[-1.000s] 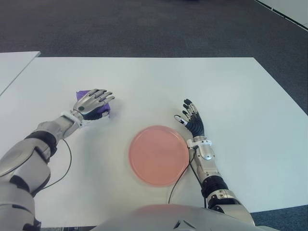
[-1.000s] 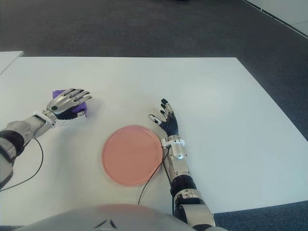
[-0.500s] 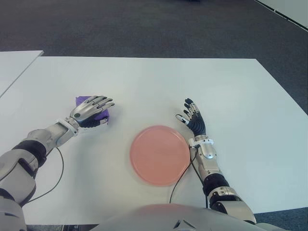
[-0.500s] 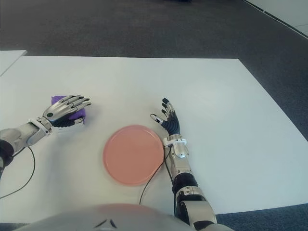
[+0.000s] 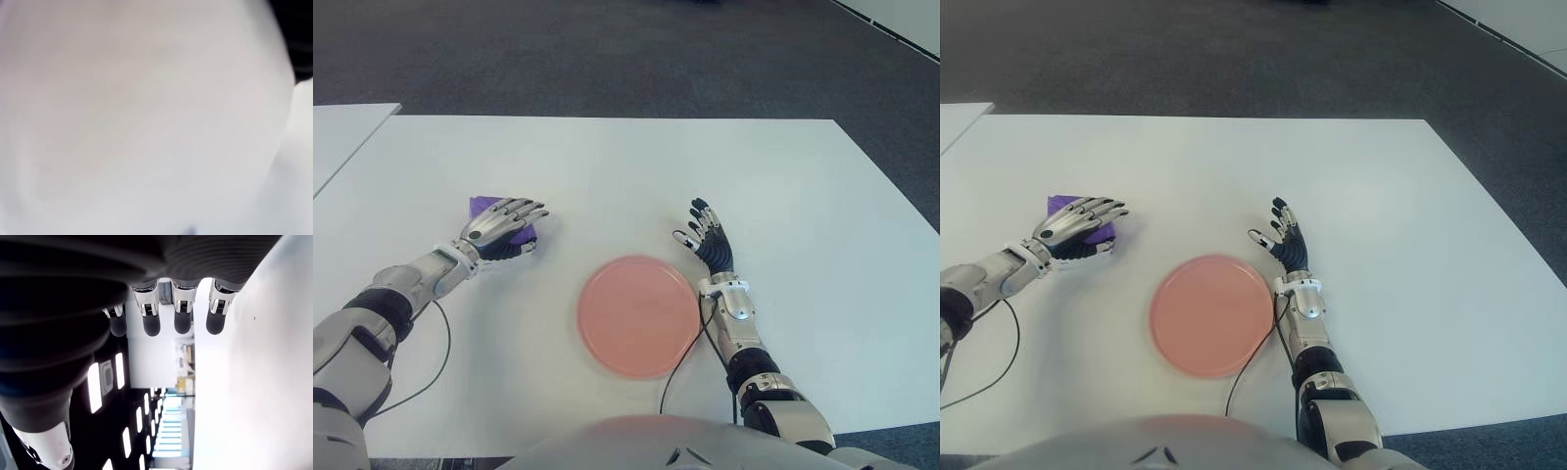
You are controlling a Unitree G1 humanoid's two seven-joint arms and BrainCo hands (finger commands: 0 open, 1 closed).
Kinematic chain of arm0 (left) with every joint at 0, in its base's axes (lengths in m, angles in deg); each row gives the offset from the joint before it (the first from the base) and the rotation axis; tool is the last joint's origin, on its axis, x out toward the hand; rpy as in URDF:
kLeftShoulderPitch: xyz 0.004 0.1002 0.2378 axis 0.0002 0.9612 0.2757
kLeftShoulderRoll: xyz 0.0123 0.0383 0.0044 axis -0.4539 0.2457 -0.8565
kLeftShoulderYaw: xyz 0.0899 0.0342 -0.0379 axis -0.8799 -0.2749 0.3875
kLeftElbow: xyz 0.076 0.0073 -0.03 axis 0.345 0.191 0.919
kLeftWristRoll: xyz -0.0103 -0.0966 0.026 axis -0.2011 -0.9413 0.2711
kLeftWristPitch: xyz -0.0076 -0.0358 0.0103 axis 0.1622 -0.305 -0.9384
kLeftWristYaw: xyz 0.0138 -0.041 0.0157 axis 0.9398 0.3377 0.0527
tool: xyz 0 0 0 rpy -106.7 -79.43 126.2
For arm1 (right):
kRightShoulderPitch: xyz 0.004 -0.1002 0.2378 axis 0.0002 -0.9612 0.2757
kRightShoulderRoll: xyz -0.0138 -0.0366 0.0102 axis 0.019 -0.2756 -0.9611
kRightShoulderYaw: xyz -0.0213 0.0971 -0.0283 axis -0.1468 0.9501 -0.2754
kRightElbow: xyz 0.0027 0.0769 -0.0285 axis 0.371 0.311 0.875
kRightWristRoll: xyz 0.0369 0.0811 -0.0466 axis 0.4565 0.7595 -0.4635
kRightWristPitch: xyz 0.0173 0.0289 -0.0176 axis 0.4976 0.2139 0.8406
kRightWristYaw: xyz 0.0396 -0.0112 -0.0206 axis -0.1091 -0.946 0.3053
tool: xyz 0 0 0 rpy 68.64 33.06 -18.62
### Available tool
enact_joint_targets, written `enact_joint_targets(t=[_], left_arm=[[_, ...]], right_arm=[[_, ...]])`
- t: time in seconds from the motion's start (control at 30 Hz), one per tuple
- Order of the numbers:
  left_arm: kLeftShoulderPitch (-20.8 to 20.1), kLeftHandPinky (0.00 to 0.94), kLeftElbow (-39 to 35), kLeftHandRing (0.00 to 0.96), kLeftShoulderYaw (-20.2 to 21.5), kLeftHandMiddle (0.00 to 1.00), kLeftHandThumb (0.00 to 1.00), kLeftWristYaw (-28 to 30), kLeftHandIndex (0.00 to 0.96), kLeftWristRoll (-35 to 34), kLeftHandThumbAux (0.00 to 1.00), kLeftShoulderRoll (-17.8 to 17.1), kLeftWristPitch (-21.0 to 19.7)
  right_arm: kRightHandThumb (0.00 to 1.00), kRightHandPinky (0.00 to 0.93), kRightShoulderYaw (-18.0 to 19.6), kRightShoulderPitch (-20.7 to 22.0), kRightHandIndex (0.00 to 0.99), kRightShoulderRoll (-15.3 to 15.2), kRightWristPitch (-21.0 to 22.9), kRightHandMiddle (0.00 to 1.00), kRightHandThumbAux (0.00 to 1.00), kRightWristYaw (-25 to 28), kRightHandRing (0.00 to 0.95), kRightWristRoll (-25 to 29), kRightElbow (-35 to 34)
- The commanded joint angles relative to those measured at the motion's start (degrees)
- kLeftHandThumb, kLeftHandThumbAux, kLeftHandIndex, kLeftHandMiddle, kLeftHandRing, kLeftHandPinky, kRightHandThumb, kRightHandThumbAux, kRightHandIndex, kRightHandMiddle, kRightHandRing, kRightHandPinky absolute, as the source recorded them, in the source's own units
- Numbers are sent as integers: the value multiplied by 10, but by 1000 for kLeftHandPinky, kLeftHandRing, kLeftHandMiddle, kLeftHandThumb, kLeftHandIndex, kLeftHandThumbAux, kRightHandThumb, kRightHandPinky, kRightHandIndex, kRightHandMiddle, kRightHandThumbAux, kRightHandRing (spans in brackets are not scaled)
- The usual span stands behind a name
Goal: Put the tissue paper into the plate.
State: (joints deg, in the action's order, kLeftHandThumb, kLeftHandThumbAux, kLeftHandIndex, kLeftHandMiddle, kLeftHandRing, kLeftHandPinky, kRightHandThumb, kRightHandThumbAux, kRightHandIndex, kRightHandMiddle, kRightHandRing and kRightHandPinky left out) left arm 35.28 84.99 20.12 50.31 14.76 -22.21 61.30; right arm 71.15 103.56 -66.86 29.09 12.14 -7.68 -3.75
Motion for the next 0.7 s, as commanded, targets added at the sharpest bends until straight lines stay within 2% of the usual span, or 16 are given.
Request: enact_joint_targets(t=[0.03,0.5,0.63,0.7], left_arm=[[62,0,21,0,-29,0,0,60,0,34,378,34,9],[61,0,20,0,-19,0,0,57,0,32,390,40,10],[24,0,12,0,8,0,0,87,0,6,395,29,26],[0,0,-9,0,41,0,0,110,0,-22,402,14,39]], right_arm=[[0,0,5,-47,0,0,34,0,737,-5,0,0,58],[0,0,6,-42,0,0,37,0,741,-10,0,-1,62],[0,0,6,-43,0,0,36,0,740,-10,0,-1,61],[0,0,5,-44,0,0,36,0,742,-10,0,-2,61]])
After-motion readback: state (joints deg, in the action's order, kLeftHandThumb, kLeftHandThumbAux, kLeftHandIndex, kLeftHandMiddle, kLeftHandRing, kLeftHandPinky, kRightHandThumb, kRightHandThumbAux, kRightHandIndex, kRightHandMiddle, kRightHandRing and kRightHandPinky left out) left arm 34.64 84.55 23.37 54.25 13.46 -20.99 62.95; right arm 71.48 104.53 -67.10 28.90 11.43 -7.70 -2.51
